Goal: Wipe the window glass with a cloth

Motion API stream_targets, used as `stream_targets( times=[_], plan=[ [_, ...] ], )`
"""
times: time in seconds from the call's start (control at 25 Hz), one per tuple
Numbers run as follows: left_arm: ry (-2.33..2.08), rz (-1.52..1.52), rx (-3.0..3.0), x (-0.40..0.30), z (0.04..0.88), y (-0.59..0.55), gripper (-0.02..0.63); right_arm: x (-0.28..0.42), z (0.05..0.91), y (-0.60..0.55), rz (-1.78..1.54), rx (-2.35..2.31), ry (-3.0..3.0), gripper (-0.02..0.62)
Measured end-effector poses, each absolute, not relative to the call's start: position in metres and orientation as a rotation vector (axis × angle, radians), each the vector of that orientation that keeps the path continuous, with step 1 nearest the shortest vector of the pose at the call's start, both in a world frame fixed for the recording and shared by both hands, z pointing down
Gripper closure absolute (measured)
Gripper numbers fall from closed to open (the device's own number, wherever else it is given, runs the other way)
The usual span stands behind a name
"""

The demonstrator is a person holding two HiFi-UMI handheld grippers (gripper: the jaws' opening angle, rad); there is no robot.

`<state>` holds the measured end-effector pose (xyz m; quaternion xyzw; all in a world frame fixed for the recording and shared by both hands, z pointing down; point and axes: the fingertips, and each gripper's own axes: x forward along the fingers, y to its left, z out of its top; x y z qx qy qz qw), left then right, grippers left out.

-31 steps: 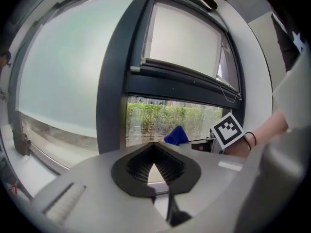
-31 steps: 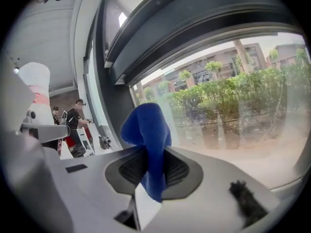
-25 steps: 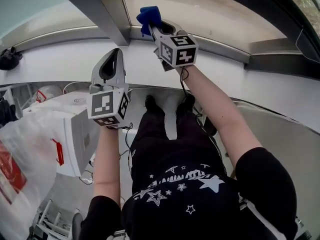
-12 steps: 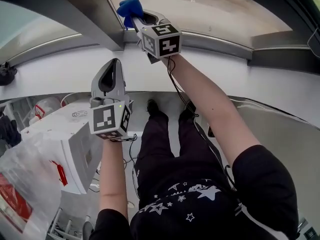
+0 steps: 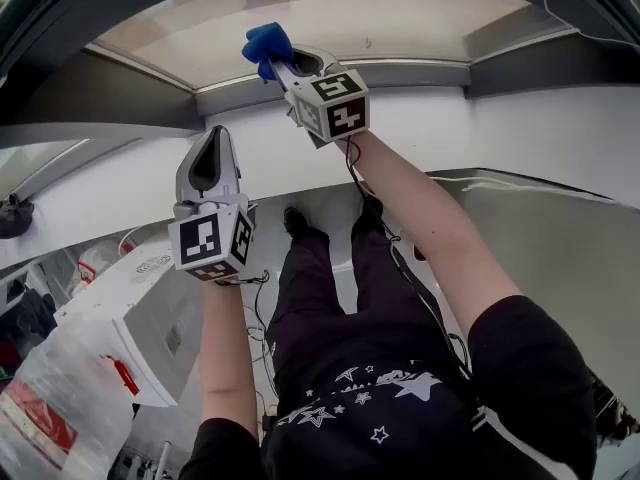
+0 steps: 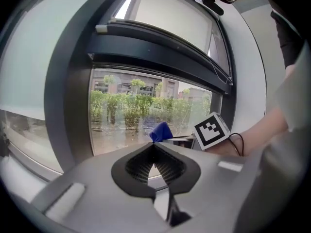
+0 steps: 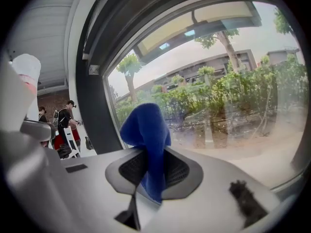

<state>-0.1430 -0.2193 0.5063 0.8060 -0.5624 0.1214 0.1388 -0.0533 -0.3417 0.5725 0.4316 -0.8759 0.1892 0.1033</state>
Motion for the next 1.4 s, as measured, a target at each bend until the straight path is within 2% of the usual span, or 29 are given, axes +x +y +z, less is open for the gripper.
stream_targets(
  times=[0.48,0.84,1.12,1.4],
  plan=[
    [-1.398,0.401,2.464,0.047,0.519,-0.237,0.597,0.199,0.576,-0.345,0.612,1.645,-2.412,0.522],
    [-1.264,0.433,2.546,0.163,0.518,-0.254,0.597,0.375,0.577,-0.364,0.636,1.951,-2.243,0.520],
    [-1.164,0.431,2.625,0.231,0.511,-0.265,0.597,0.446,0.579,-0.356,0.629,2.095,-2.145,0.520],
    [-1.135,0.388,2.627,0.254,0.503,-0.266,0.597,0.469,0.580,-0.348,0.648,2.132,-2.110,0.520]
  ],
)
